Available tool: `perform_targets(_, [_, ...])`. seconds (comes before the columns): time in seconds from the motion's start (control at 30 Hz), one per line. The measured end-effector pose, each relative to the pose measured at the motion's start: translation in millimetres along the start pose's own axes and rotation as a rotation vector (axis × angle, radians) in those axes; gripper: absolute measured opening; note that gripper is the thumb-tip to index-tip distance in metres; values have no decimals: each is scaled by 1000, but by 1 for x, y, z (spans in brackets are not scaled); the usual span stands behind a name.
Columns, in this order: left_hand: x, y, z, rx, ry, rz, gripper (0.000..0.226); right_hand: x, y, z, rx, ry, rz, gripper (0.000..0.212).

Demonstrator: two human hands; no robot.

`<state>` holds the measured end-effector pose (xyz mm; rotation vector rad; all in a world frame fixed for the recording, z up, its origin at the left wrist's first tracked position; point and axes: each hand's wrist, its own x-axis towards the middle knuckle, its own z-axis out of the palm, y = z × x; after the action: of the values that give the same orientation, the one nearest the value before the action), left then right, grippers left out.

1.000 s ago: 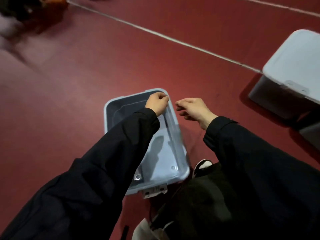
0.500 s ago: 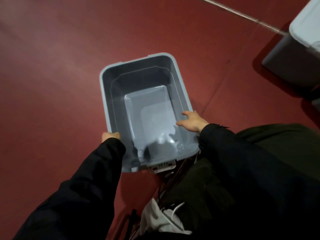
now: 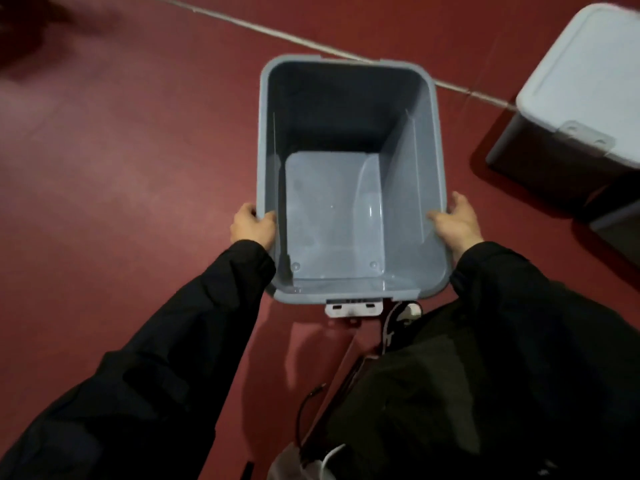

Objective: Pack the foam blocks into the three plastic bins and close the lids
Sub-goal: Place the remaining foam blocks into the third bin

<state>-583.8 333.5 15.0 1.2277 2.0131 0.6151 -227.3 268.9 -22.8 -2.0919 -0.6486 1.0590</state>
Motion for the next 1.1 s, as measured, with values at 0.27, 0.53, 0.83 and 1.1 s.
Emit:
perform_targets(0.27, [-30, 180, 27, -231, -98, 307, 21, -17, -112, -172, 155, 357, -337, 37])
perform_targets(0.53, [-127, 305, 104, -172, -310, 576, 30, -77, -57, -320, 252, 771, -197, 42])
perform_targets(0.83, [-246, 240, 234, 123, -497, 640, 30, -149, 127, -352, 412, 985, 214, 44])
perform_targets(1.1, [-263, 180, 333, 468, -675, 536, 34, -142, 239, -338, 339, 1000, 606, 53])
